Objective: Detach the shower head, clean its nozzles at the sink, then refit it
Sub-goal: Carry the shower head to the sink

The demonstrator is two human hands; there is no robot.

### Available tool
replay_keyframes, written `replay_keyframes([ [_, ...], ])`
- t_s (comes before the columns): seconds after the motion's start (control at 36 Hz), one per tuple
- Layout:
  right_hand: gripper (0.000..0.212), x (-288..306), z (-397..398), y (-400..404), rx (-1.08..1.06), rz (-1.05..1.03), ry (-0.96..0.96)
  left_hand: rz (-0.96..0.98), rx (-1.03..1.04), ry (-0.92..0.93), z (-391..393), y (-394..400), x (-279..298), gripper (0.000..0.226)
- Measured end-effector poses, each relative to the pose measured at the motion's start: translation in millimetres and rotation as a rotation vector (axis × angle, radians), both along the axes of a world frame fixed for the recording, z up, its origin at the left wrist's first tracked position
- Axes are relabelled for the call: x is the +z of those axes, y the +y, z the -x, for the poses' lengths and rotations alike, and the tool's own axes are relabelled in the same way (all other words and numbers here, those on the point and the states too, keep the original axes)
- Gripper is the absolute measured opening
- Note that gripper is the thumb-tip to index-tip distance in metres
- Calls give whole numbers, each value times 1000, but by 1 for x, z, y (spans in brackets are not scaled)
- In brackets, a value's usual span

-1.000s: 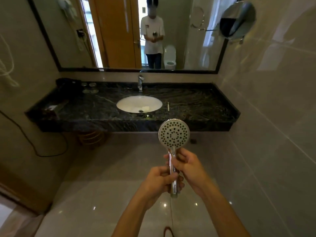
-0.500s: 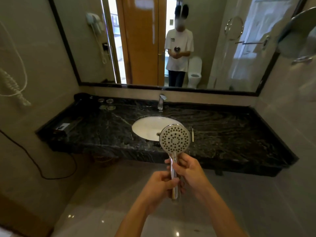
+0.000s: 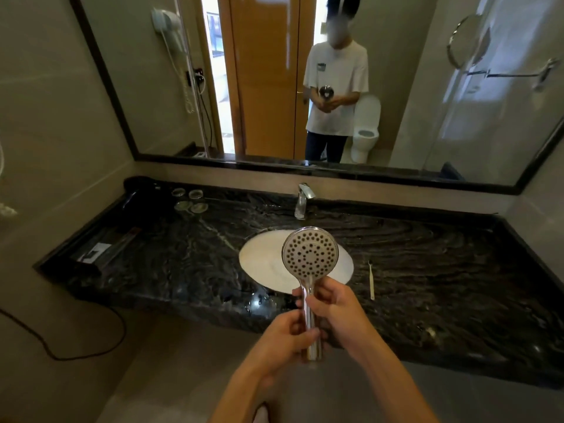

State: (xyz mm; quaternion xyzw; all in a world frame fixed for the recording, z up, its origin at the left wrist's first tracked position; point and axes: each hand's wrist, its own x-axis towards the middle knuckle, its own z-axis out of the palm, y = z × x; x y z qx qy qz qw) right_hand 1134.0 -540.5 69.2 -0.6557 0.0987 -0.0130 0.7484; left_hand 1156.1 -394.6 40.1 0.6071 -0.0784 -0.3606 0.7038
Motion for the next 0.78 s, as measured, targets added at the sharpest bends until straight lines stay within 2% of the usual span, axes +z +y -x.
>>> replay_keyframes([
  [0.28, 25, -18, -134, -13, -13, 77, 18, 64, -61, 110, -139, -12, -18, 24],
  [0.47, 25, -31, -222, -18, -57, 59, 78, -2, -78, 141, -230, -24, -41, 22],
  [0.78, 29, -78, -291, -28, -50, 4, 240, -102, -70, 203, -290, -35, -86, 14],
])
